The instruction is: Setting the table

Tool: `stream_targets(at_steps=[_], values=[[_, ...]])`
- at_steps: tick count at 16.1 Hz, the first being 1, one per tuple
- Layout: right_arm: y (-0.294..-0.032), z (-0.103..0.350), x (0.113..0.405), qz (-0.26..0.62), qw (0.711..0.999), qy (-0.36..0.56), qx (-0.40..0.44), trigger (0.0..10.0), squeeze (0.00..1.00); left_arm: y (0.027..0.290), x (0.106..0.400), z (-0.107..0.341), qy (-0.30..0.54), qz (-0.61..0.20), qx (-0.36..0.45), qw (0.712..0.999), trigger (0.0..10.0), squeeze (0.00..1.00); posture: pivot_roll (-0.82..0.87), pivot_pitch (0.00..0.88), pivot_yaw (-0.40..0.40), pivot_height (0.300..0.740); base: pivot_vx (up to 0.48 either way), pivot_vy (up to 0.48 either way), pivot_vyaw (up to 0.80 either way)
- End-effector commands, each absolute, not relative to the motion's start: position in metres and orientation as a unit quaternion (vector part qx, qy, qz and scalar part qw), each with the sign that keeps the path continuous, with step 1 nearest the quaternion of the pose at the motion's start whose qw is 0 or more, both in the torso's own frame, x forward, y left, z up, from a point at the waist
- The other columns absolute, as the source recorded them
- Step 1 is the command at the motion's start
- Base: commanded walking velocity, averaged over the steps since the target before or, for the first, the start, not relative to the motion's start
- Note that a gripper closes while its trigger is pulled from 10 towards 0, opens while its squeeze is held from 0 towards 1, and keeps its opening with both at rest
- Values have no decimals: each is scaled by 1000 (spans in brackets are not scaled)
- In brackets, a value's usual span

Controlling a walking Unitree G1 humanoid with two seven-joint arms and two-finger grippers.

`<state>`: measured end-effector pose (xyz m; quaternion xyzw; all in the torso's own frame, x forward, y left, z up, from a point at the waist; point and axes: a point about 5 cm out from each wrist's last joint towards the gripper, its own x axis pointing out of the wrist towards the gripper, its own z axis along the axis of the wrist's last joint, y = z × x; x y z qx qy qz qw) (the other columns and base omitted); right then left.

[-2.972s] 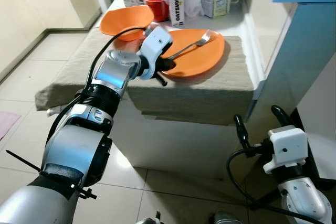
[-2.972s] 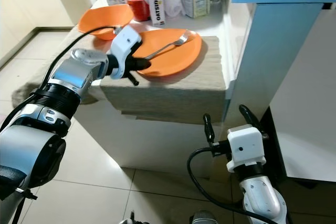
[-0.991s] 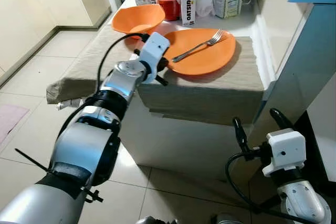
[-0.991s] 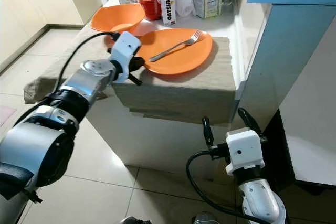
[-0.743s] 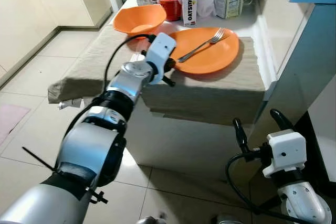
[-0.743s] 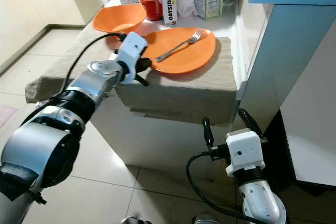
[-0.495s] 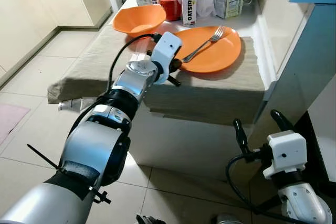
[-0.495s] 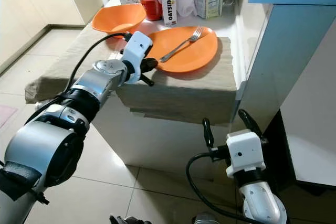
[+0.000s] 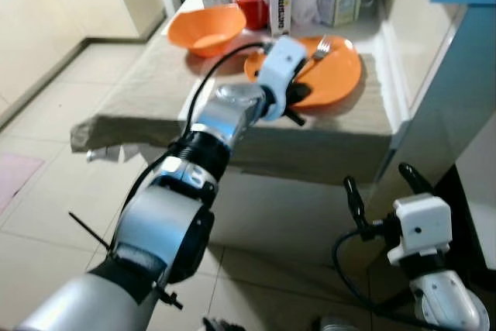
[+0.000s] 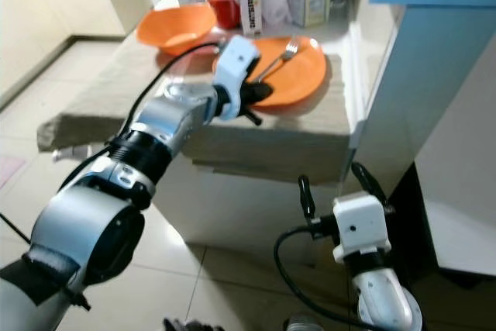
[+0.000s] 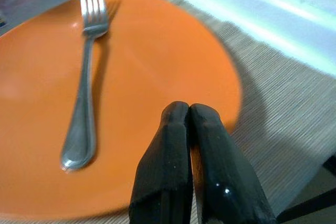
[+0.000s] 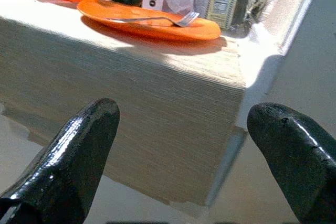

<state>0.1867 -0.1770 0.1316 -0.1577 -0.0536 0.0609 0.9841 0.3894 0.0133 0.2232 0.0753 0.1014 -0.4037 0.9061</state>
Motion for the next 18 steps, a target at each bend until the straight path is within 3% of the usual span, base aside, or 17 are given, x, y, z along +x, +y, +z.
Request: stream_targets(at_steps=[1,5,10,18], values=[[-173,136,185,63,984,-63,-155,10000,0,15,390,237,85,-403,70,908,10000,0,-246,57,163,735,0,0,0],[-172,135,186,62,984,-65,-154,10000,0,53,408,247,44,-311,146,938,10000,0,-243,51,164,735,0,0,0],[-170,135,189,67,983,-68,-154,10000,0,76,411,214,78,-266,229,933,10000,0,-239,44,163,735,0,0,0],[-170,136,188,65,983,-69,-159,10000,0,65,408,198,89,-282,231,927,10000,0,-268,38,167,735,0,0,0]])
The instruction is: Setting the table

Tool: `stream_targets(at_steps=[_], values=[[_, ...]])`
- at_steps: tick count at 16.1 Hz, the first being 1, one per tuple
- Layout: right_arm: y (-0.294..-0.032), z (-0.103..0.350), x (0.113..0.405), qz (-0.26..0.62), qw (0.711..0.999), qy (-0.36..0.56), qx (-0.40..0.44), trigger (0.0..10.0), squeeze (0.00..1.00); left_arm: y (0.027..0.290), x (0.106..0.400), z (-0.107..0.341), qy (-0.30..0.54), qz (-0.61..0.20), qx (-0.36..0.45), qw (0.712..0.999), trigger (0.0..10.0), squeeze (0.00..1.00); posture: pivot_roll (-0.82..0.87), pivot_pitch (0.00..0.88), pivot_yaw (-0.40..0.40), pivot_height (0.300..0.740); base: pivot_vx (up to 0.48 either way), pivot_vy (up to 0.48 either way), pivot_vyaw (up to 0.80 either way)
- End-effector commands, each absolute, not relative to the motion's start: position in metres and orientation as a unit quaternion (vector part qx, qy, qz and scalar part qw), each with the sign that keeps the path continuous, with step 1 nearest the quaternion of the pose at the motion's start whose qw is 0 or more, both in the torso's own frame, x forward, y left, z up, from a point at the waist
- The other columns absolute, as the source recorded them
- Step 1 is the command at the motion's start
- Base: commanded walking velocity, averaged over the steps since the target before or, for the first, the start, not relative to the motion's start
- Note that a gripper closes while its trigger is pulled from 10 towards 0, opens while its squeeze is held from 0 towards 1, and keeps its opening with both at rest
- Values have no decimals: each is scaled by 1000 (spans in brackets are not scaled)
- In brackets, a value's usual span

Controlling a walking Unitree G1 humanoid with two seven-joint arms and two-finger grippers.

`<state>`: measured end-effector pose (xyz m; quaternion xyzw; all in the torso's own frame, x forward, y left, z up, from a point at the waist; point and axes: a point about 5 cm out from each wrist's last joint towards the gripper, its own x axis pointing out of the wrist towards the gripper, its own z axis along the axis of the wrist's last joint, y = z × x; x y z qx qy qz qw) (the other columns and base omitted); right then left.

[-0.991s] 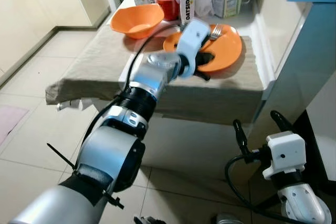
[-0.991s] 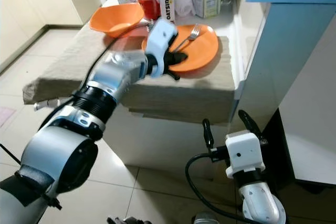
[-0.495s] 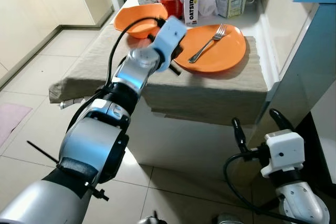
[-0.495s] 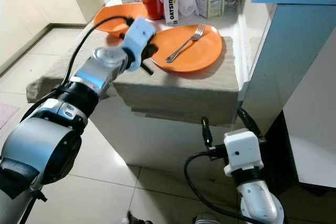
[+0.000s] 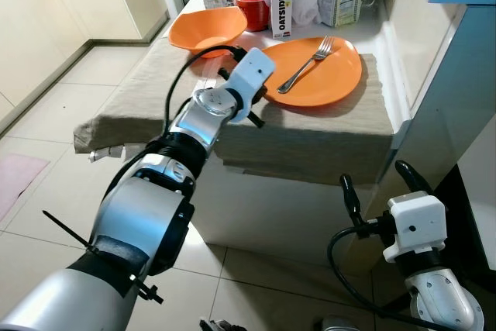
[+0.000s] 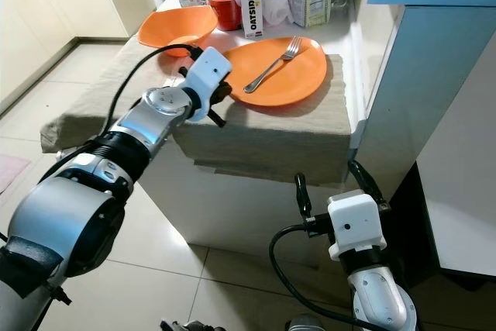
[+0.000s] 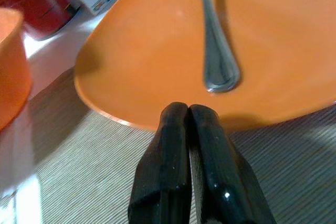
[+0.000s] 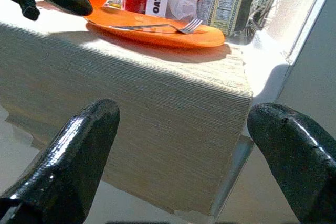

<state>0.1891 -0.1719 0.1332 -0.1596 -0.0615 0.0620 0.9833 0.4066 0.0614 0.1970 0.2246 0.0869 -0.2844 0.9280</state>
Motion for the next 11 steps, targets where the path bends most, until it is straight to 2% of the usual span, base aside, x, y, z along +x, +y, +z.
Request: stream_targets(at_steps=[1,11], values=[[-170,136,188,65,983,-69,-159,10000,0,62,407,199,87,-289,227,926,10000,0,-268,38,167,735,0,0,0],[-170,135,187,62,983,-66,-159,10000,0,33,398,197,99,-350,185,913,10000,0,-273,42,173,735,0,0,0]])
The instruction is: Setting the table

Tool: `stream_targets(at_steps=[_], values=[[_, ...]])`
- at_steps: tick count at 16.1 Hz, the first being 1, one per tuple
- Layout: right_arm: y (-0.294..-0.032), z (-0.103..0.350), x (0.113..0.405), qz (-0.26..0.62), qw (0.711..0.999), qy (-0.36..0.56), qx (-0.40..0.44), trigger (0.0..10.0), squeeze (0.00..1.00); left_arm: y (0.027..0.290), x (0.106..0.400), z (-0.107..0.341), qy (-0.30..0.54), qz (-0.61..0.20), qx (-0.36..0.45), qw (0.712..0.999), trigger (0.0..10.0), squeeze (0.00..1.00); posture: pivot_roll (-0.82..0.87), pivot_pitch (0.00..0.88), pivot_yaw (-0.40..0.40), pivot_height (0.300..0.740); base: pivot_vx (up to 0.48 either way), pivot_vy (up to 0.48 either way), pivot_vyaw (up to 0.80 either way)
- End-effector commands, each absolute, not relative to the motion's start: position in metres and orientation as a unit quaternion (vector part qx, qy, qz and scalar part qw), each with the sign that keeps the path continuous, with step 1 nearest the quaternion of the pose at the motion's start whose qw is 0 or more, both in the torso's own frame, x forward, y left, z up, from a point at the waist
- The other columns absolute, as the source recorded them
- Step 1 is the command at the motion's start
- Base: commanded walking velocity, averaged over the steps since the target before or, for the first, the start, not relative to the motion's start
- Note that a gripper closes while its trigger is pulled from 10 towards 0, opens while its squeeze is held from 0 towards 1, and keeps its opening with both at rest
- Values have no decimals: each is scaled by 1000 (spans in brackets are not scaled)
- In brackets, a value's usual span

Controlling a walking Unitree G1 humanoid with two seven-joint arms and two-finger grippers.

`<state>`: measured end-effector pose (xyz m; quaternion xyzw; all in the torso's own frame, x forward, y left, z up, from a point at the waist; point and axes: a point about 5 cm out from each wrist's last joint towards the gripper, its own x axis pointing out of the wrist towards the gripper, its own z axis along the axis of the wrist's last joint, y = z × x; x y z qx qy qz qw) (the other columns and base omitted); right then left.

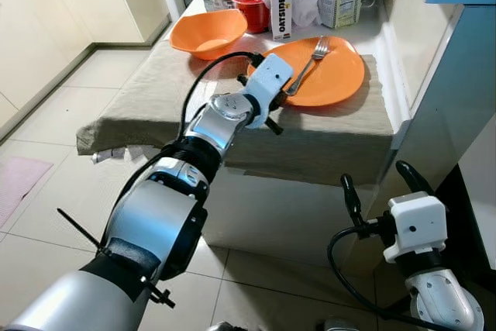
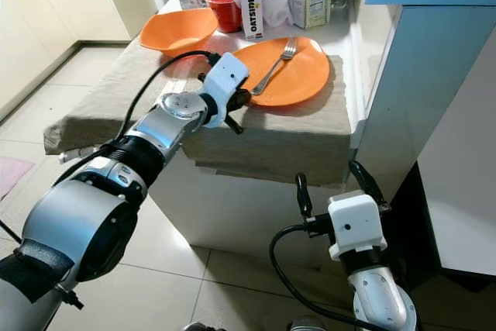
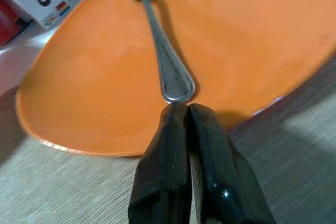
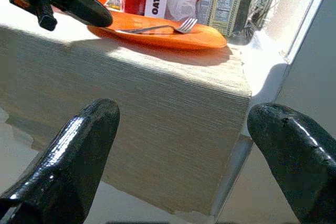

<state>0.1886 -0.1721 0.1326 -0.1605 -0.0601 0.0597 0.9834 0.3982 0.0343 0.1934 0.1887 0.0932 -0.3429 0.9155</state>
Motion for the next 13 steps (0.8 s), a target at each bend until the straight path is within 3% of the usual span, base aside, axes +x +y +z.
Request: stream_targets(at_steps=[1,8,13], values=[[-170,135,187,61,983,-65,-159,10000,0,29,398,199,97,-357,179,911,10000,0,-273,42,174,735,0,0,0],[-170,134,189,61,983,-64,-161,10000,0,-12,384,226,56,-434,135,889,10000,0,-272,38,175,735,0,0,0],[-170,134,188,58,983,-65,-160,10000,0,9,395,262,-12,-387,138,912,10000,0,-271,34,174,735,0,0,0]])
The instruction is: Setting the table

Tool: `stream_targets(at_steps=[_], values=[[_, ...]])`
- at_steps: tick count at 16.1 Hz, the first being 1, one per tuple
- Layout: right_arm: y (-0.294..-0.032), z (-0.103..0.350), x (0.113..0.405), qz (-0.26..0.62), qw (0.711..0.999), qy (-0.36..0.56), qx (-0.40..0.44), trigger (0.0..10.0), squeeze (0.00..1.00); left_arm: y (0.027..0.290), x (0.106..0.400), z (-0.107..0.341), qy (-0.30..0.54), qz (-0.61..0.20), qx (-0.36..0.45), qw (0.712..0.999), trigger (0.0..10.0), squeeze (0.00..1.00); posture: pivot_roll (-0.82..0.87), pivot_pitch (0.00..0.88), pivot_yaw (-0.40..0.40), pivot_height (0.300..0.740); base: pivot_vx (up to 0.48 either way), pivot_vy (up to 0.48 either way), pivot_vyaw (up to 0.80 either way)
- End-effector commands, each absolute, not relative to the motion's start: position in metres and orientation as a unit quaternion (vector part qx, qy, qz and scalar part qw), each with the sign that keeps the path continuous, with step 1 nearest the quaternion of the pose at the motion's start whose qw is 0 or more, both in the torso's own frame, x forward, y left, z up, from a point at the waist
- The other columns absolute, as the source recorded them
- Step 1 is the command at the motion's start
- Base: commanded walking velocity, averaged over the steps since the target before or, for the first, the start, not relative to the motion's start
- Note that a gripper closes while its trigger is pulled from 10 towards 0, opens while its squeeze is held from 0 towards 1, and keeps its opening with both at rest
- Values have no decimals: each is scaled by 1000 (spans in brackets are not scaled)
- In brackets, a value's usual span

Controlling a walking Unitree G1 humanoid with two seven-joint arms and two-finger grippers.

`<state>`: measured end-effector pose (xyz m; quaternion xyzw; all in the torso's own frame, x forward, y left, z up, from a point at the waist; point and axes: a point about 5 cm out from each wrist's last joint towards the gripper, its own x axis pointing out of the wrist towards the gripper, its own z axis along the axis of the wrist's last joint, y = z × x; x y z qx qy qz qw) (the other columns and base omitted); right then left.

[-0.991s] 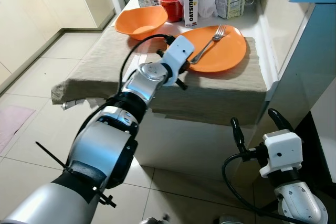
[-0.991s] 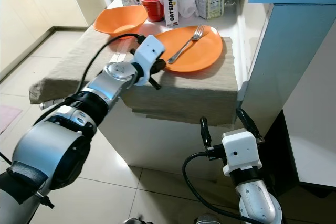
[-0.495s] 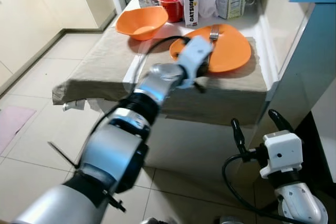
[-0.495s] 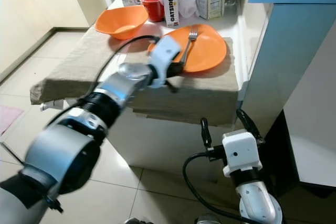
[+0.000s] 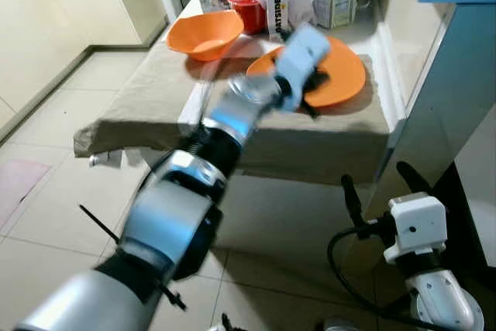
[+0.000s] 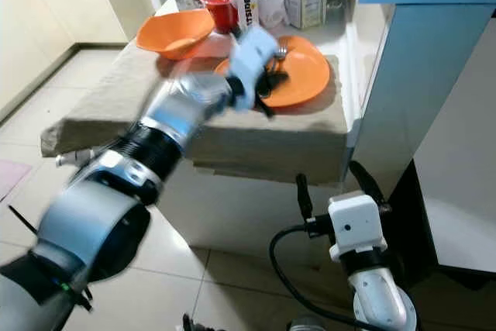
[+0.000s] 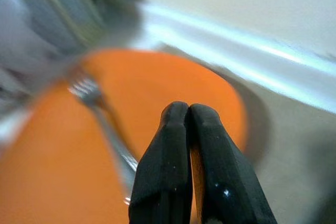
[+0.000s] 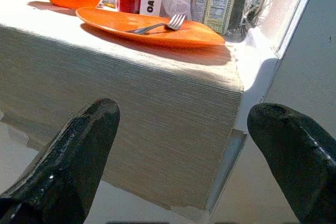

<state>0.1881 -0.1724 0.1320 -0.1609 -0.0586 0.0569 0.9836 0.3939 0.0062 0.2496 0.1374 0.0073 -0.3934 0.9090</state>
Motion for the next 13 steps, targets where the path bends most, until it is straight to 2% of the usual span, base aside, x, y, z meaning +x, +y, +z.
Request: stream_targets(at_steps=[1,3,5,11,13], values=[[-170,134,189,59,983,-66,-160,10000,0,26,403,269,-31,-346,157,925,10000,0,-263,32,172,735,0,0,0],[-170,134,190,61,983,-67,-159,10000,0,44,410,266,-28,-308,166,936,10000,0,-259,32,171,735,0,0,0],[-169,136,190,65,983,-71,-159,10000,0,58,414,247,-15,-278,217,936,10000,0,-258,33,169,735,0,0,0],[-167,138,182,62,983,-72,-160,10000,0,56,412,226,19,-286,241,927,10000,0,-292,50,186,735,0,0,0],[-167,139,180,58,983,-73,-160,10000,0,57,414,228,11,-268,225,937,10000,0,-295,53,187,735,0,0,0]])
